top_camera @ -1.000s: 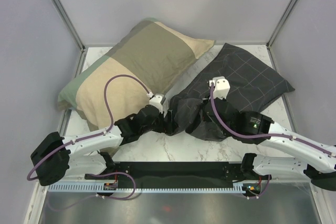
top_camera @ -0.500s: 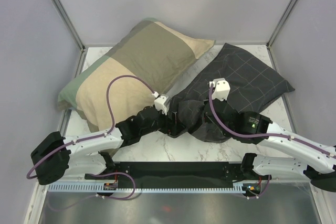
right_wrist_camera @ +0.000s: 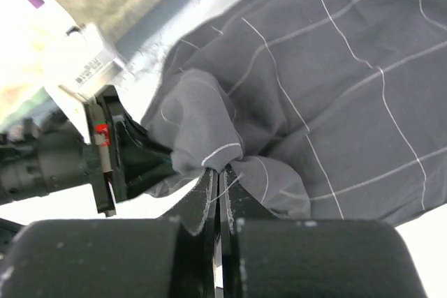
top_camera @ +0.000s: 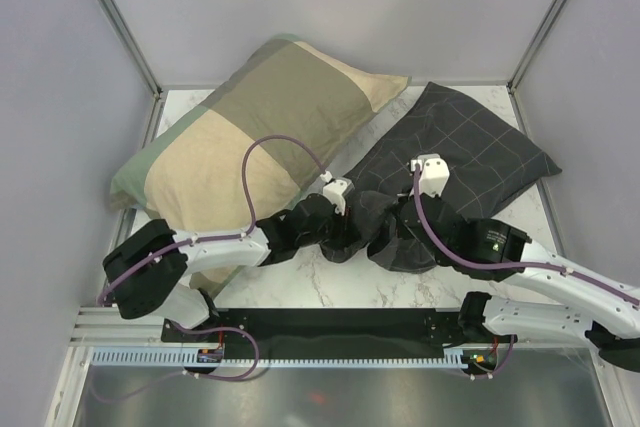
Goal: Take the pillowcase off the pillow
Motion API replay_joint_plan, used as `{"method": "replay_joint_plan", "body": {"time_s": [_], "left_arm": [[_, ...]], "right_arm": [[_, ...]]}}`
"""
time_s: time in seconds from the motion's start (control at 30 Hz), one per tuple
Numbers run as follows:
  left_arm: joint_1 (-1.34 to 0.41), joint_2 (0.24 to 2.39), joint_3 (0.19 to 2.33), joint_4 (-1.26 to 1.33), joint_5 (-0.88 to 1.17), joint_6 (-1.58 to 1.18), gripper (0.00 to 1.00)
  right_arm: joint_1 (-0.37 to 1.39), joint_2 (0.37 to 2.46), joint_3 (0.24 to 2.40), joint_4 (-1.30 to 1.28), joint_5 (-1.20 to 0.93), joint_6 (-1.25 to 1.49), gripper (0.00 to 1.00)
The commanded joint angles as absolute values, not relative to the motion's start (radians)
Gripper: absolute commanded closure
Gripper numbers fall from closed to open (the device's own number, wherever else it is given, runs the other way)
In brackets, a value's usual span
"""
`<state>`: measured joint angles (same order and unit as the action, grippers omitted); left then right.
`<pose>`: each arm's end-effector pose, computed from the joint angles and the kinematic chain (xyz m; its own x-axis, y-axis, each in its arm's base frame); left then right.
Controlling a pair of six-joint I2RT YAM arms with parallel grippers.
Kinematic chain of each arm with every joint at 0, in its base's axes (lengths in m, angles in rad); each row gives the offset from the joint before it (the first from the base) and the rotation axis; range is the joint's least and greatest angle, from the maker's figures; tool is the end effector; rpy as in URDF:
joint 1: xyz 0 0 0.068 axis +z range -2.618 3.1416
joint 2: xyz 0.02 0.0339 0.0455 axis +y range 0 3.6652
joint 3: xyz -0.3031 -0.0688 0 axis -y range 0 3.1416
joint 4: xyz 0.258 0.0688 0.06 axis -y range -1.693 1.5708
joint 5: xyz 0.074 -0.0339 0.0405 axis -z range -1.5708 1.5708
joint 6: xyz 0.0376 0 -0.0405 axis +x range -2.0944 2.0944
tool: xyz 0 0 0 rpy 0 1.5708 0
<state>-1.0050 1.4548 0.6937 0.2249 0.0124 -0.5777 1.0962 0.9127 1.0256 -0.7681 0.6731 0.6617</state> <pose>0.1653 -0.2611 0.2230 -0.6935 0.0735 -0.7167 0.5623 0.6770 -0.4748 0.0968 0.1371 0.3790 -0.5082 0.0621 -0.8590 -0.1994 0.9618 0.1875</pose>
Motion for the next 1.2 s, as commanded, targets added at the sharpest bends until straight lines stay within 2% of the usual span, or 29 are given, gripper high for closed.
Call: {"method": "replay_joint_plan", "body": {"time_s": [0.0, 0.07, 0.4, 0.67, 0.93, 1.17], "left_arm": [[-1.009, 1.473, 0.753, 0.284, 0.041, -0.548, 0.92], [-1.009, 1.45, 0.764, 0.266, 0.029, -0.542, 0.98], [-1.011, 1.203, 0.716, 0.18, 0.107, -0.546, 0.98], [-1.09, 1.037, 0.617, 0.161, 0.126, -0.615, 0.98], [-1.235, 1.075, 0.574, 0.143, 0.101, -0.67, 0.98], [-1.338, 1.149, 0.584, 0.144, 0.045, -0.718, 0.98]], "right_arm": [[1.092, 0.89, 0.99, -0.784, 0.684, 0.69, 1.0], [1.089, 0.881, 0.953, -0.788, 0.686, 0.71, 1.0], [0.987, 0.931, 0.813, -0.759, 0.673, 0.716, 1.0], [0.77, 1.034, 0.66, -0.522, 0.436, 0.686, 1.0], [0.588, 1.23, 0.618, -0.342, 0.344, 0.644, 1.0], [0.469, 1.406, 0.705, -0.262, 0.275, 0.583, 1.0]]}}
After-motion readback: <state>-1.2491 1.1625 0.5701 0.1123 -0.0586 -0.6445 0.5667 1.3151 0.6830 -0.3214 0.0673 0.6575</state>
